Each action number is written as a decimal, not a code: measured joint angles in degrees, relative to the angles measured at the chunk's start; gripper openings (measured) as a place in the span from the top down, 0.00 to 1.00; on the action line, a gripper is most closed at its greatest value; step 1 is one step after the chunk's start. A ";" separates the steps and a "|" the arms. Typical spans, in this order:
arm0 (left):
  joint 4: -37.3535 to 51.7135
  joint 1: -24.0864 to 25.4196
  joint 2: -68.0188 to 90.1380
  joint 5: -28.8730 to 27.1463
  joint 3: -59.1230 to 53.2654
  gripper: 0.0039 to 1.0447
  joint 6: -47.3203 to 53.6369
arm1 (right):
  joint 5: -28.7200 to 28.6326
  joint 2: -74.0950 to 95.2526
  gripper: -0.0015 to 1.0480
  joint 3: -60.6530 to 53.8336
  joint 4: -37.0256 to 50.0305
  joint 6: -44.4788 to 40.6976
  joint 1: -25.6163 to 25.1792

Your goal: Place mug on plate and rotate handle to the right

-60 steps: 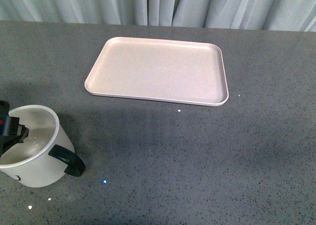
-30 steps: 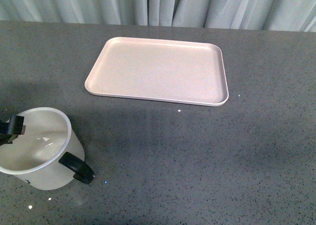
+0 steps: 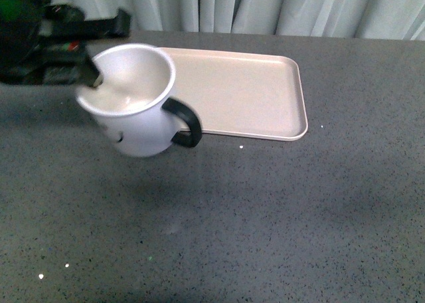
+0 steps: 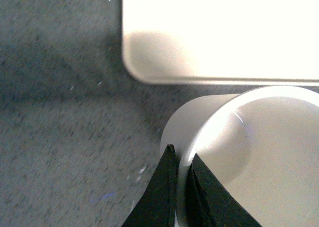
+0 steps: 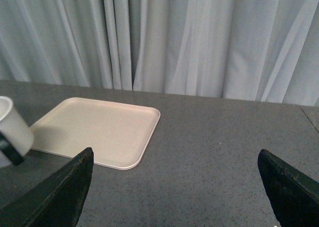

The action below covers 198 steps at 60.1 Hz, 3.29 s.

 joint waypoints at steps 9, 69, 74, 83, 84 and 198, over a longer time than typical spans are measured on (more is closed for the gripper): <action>-2.95 -3.15 8.26 0.09 11.47 0.98 -0.52 | -0.02 0.00 0.09 0.00 0.00 0.02 0.00; -17.16 -6.40 34.97 -0.11 43.71 0.98 4.35 | -0.02 0.00 0.09 0.00 0.00 0.00 0.00; -17.16 -6.47 34.97 0.72 43.74 0.87 4.83 | -0.02 0.00 0.09 0.00 0.00 0.00 0.00; -15.87 -6.49 34.51 1.36 43.10 0.59 6.05 | -0.02 0.00 0.09 0.00 0.00 0.00 0.00; -15.67 -6.45 34.34 1.38 42.88 0.57 6.14 | -0.02 0.00 0.09 0.00 0.00 0.00 0.00; 39.17 17.73 -66.27 -4.90 -56.04 0.99 10.34 | 0.00 0.00 0.09 0.00 0.00 0.00 0.00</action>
